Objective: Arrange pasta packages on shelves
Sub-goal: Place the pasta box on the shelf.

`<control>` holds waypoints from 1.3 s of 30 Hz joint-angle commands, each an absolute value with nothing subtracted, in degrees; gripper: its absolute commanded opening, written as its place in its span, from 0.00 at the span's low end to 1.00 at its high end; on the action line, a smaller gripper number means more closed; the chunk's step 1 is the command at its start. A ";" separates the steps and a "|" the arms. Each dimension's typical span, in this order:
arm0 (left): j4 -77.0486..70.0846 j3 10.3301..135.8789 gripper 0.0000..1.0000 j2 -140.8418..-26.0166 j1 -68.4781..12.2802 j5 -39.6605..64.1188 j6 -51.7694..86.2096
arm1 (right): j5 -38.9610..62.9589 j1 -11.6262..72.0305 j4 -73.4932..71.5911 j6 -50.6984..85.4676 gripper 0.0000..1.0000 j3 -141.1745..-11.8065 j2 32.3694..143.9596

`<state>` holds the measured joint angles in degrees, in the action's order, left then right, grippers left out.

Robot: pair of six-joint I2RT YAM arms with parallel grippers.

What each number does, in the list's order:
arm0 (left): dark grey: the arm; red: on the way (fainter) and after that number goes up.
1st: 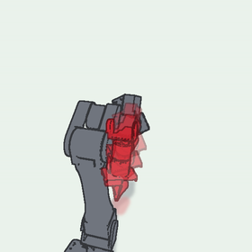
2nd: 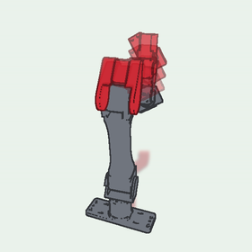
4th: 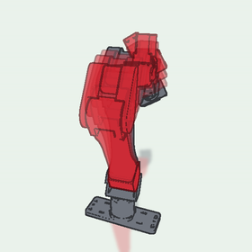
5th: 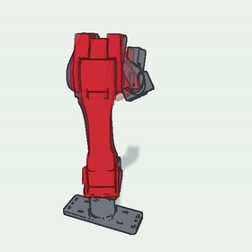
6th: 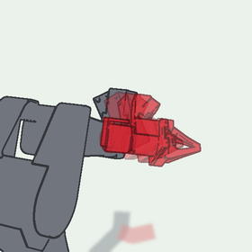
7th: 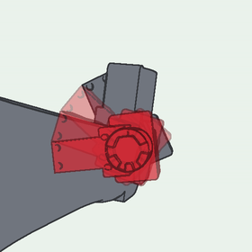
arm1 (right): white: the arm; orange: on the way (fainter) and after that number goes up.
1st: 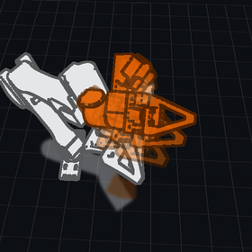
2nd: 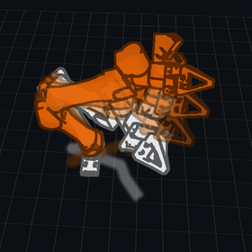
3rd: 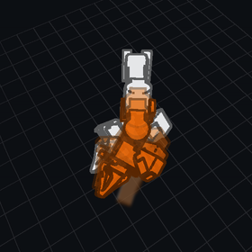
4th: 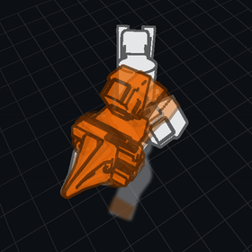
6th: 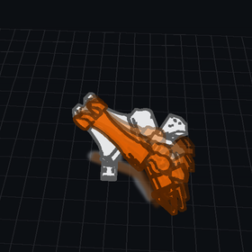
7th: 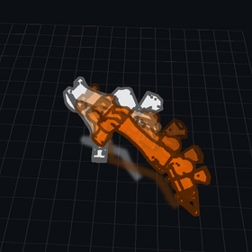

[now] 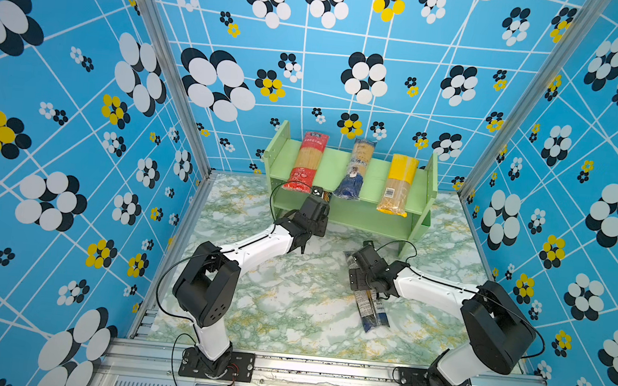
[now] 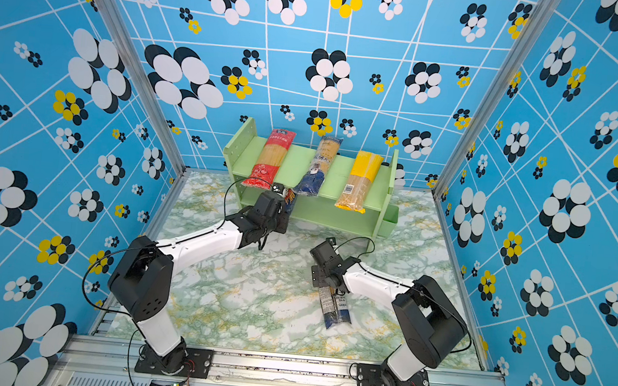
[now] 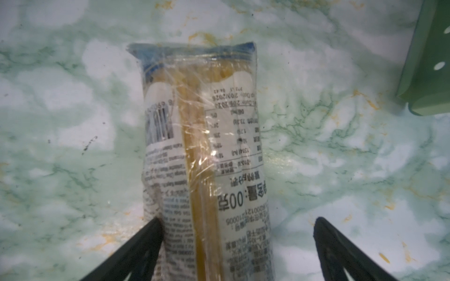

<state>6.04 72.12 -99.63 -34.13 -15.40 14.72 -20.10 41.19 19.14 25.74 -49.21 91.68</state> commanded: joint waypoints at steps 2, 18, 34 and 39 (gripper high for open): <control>-0.97 75.30 0.38 -98.79 -33.22 -16.04 14.32 | -21.63 40.59 24.24 25.84 0.99 -48.89 91.89; -1.25 74.54 0.42 -98.35 -33.22 -16.26 14.50 | -21.39 40.57 24.25 25.63 0.99 -49.31 92.27; -2.19 73.91 0.52 -97.65 -33.22 -15.99 14.17 | -21.18 40.48 24.03 25.49 0.99 -49.09 92.16; -2.62 73.52 0.58 -97.38 -33.22 -15.51 14.07 | -21.01 40.54 23.97 25.41 0.99 -48.90 91.91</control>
